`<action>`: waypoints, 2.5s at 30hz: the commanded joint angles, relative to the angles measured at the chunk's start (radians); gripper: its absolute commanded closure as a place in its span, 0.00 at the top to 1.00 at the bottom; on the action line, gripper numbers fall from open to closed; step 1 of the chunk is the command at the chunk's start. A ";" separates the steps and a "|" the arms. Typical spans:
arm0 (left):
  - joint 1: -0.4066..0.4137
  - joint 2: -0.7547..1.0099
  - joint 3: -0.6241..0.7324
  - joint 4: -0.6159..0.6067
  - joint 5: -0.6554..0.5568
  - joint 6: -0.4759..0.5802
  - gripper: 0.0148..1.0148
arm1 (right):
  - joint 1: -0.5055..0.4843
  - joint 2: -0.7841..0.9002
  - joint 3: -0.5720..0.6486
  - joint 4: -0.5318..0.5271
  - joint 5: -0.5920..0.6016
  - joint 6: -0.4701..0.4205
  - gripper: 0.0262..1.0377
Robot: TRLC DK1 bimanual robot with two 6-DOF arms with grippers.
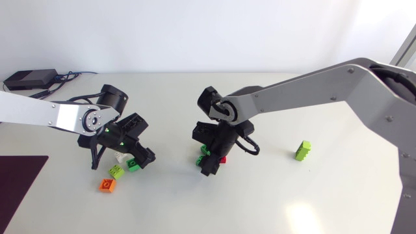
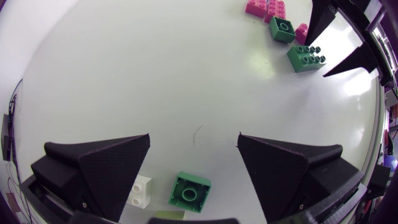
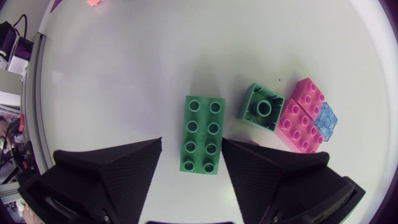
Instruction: Sort duplo bricks by size, large to the right and small to the left
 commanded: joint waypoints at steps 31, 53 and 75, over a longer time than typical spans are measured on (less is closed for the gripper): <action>-0.079 -0.056 -0.036 -0.002 -0.001 -0.045 0.97 | -0.238 -0.424 -0.231 -0.149 0.024 0.008 0.02; -0.248 0.020 0.097 -0.022 -0.010 -0.117 0.97 | -0.718 -0.462 -0.639 0.109 -0.012 -0.188 0.47; -0.415 0.322 0.476 -0.110 -0.055 -0.169 0.97 | -0.790 -0.519 -0.622 0.115 -0.012 -0.174 0.93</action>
